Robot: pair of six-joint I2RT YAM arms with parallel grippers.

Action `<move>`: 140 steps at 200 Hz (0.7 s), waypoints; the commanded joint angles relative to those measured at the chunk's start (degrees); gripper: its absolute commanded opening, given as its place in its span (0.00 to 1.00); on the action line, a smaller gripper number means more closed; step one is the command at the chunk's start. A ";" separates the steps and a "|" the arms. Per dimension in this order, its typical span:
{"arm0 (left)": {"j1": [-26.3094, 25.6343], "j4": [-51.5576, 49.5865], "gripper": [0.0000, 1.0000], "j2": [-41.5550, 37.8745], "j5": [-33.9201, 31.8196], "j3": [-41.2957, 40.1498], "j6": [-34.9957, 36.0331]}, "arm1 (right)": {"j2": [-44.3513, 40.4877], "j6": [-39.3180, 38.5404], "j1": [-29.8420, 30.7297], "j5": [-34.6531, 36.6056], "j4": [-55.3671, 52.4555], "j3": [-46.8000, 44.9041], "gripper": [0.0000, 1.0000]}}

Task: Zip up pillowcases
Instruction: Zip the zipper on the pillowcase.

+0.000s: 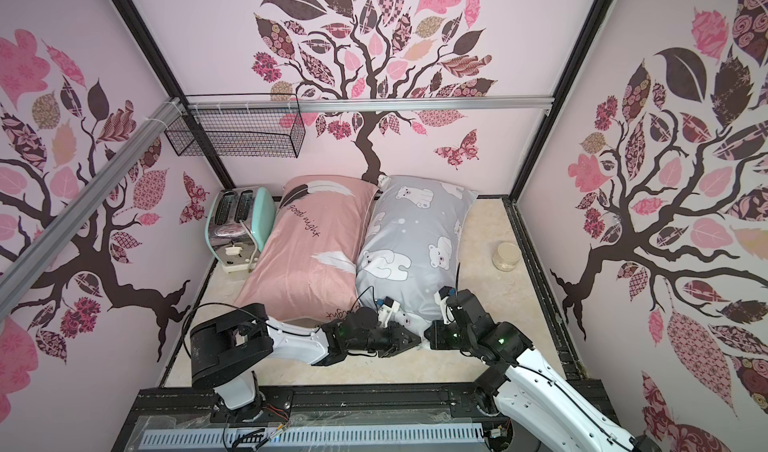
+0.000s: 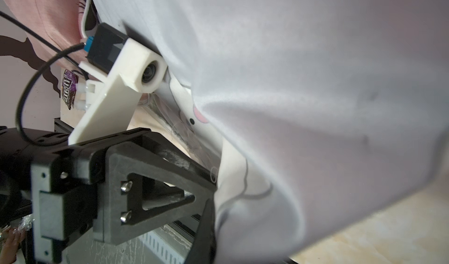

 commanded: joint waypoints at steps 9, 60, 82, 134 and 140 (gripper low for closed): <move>0.11 1.12 0.10 0.03 -0.17 -0.76 -0.20 | -0.56 -0.40 -0.18 0.10 0.17 1.34 0.00; 0.10 1.02 0.07 -0.07 -0.35 -0.81 -0.22 | -0.83 -0.21 -0.24 0.23 0.08 1.38 0.00; 0.08 1.02 0.08 -0.08 -0.35 -0.60 -0.29 | -0.76 -0.27 -0.24 0.23 0.08 1.37 0.00; -0.49 2.26 0.15 1.12 -0.18 0.48 -0.99 | -0.91 -0.03 -0.24 0.33 0.07 1.32 0.00; -0.47 2.50 0.14 1.16 -0.18 0.36 -1.01 | -0.91 -0.09 -0.25 0.33 0.08 1.32 0.00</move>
